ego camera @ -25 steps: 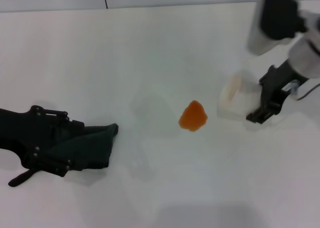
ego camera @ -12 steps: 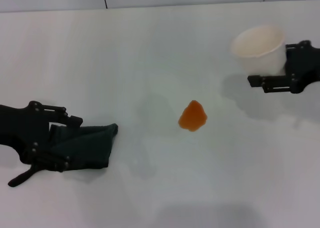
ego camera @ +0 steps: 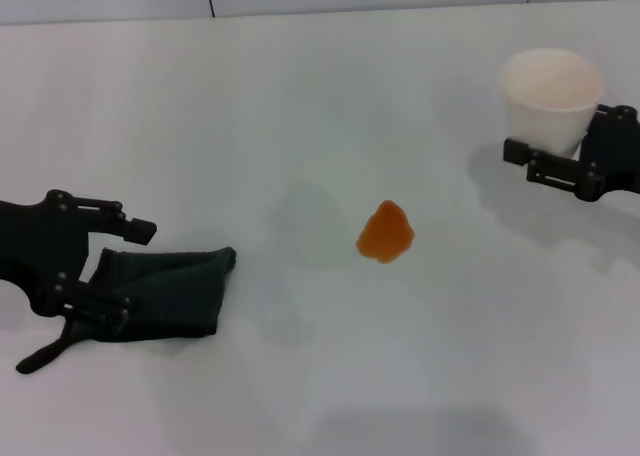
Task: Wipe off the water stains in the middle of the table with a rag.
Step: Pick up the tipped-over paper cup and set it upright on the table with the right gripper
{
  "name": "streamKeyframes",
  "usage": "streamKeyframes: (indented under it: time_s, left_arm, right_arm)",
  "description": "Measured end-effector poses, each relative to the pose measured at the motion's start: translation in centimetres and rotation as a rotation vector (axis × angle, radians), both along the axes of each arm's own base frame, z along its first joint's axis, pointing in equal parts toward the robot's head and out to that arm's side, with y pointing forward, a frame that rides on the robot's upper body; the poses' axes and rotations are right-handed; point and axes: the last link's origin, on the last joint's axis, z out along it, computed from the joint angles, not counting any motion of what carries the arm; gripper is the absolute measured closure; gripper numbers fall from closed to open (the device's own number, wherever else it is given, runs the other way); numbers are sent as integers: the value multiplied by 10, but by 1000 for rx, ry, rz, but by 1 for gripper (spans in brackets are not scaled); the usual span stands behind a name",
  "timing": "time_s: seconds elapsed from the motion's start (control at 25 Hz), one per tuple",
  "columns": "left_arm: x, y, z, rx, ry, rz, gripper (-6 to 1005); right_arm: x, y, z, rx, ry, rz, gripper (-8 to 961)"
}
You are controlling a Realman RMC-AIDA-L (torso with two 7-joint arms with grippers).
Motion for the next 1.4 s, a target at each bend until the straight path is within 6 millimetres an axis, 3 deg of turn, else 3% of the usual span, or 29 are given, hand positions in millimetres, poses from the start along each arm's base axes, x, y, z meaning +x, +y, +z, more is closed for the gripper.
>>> streamKeyframes:
  time_s: [0.32, 0.56, 1.4]
  left_arm:
    - [1, 0, 2, 7, -3, -7, 190]
    - [1, 1, 2, 7, -2, -9, 192]
    - [1, 0, 1, 4, -3, -8, 201]
  right_arm:
    - [31, -19, -18, 133, 63, -68, 302]
    - [42, -29, -33, 185, 61, -114, 305]
    - [53, -39, -66, 193, -27, -168, 300]
